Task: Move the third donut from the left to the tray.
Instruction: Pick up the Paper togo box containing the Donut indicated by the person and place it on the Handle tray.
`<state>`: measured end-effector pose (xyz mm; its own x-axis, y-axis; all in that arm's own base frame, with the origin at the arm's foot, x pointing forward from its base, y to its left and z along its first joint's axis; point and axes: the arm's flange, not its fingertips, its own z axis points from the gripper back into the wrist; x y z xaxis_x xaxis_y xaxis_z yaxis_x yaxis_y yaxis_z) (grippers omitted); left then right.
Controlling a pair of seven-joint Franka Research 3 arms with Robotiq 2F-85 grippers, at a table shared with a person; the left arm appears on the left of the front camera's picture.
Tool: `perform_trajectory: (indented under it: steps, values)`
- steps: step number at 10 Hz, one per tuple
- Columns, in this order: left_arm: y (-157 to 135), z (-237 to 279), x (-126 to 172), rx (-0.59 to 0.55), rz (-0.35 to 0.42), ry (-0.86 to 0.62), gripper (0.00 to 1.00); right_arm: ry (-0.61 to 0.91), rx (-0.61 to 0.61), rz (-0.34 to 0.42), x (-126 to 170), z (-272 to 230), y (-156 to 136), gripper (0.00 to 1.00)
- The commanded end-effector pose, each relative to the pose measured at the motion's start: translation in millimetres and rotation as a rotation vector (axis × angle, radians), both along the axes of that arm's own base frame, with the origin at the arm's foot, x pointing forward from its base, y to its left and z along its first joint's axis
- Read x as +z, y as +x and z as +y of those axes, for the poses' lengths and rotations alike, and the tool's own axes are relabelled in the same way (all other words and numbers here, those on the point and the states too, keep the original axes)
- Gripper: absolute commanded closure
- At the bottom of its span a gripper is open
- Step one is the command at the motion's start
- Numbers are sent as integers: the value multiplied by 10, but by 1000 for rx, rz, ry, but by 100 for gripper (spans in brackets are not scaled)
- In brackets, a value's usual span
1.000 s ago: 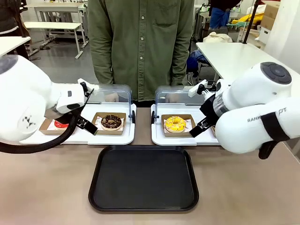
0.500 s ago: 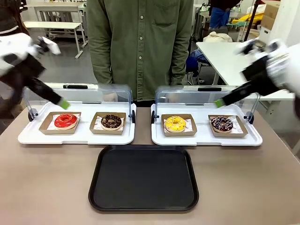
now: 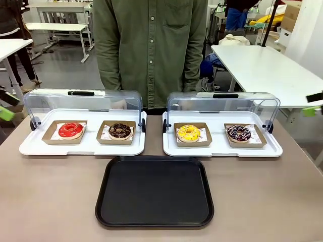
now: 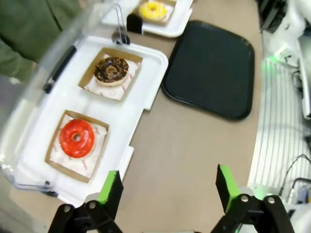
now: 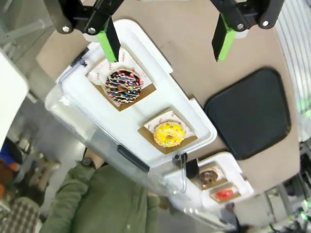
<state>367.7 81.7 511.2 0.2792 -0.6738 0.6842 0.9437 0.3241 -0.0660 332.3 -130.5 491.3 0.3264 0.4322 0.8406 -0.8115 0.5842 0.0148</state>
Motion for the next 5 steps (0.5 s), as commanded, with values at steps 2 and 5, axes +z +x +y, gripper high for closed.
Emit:
perform_trajectory:
  steps: [2,5]
  values:
    - [81,551,-136,-90,-105,-180,0,140,83,-92,-98,-462,1,0]
    - [-12,730,-201,-113,-193,-305,0,232,93,-147,-195,-695,-63,0]
